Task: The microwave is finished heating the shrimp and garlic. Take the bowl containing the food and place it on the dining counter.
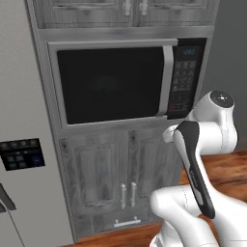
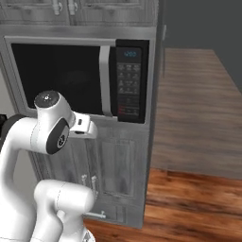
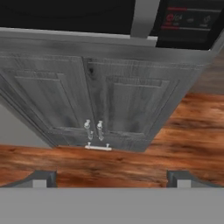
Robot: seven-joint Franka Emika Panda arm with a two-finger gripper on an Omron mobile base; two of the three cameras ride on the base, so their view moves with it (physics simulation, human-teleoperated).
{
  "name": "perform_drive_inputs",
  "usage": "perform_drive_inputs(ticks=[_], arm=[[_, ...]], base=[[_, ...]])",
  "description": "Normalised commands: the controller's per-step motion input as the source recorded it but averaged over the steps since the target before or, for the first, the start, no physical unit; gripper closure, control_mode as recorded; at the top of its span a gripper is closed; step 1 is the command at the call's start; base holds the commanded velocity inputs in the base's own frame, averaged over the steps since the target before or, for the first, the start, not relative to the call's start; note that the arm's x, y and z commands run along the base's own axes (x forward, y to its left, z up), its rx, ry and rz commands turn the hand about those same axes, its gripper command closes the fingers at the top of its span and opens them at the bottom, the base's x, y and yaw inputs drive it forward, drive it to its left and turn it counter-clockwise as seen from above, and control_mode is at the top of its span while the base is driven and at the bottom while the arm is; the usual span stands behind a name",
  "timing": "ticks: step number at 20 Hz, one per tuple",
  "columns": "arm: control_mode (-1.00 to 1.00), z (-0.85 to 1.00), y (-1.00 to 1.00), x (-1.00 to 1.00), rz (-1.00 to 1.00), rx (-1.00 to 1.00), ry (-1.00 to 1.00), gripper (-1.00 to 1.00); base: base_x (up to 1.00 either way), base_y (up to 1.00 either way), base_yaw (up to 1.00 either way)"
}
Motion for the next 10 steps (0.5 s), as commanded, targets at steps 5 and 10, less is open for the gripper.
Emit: perform_drive_inputs(ticks=[5,10], arm=[[-1.0,0.0,-0.01,0.0,-0.01,0.0,0.0,-1.0],[-1.0,0.0,0.0,0.0,0.0,0.0,0.0,-1.0]], base=[[-0.13,-0.11,-0.01],[0.0,0.0,0.0]])
